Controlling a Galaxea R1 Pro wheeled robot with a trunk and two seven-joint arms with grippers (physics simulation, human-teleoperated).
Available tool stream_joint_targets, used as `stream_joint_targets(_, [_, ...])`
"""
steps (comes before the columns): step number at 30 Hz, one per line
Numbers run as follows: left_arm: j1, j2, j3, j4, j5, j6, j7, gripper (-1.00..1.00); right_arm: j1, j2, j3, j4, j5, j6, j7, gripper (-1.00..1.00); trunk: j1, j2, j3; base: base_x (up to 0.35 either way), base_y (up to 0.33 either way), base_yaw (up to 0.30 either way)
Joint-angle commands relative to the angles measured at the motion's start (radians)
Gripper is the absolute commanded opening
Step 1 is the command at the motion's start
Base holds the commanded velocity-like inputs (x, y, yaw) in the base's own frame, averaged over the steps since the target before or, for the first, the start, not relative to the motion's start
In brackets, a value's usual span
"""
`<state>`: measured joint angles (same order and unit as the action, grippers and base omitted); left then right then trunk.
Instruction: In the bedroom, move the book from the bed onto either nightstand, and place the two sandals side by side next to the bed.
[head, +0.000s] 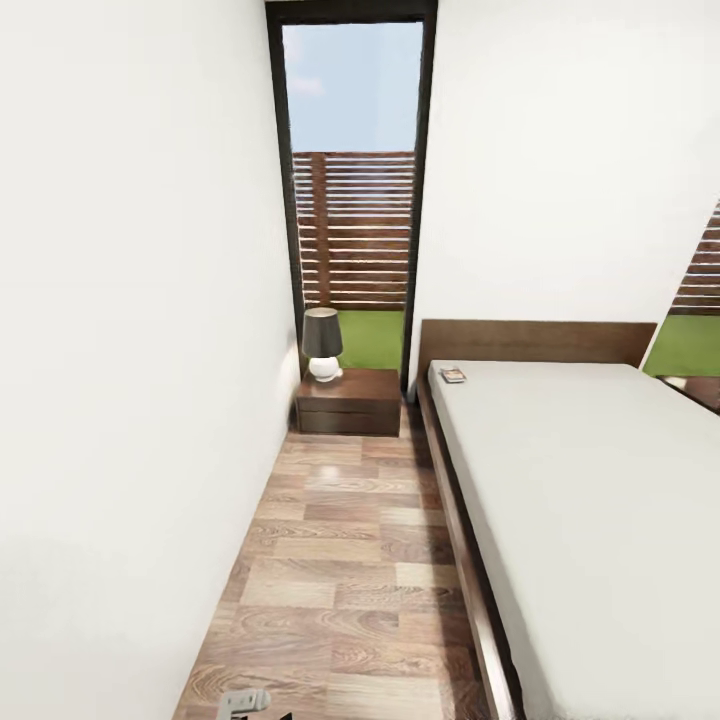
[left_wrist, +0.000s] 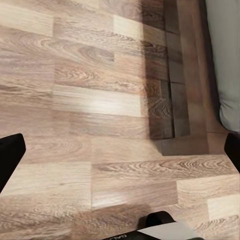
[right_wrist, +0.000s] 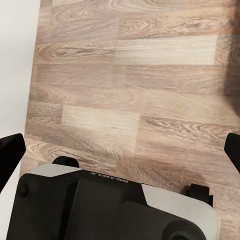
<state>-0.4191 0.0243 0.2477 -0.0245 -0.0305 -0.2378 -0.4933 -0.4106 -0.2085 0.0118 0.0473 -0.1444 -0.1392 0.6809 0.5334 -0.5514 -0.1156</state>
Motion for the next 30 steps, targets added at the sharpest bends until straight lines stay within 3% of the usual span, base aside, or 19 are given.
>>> stream_joint_targets(1, [-0.001, 0.0, 0.005, 0.001, -0.003, -0.003, -0.004, 1.0, -0.002, 0.0, 0.002, 0.005, -0.007, -0.005, 0.005, 1.0, 0.0, -0.002, -0.002, 0.06, 0.0, -0.009])
stream_joint_targets(30, [-0.001, 0.0, 0.005, 0.001, -0.003, -0.003, -0.003, 1.0, -0.002, 0.0, 0.002, 0.005, -0.007, -0.005, 0.005, 1.0, 0.0, -0.002, -0.002, 0.302, 0.0, -0.001])
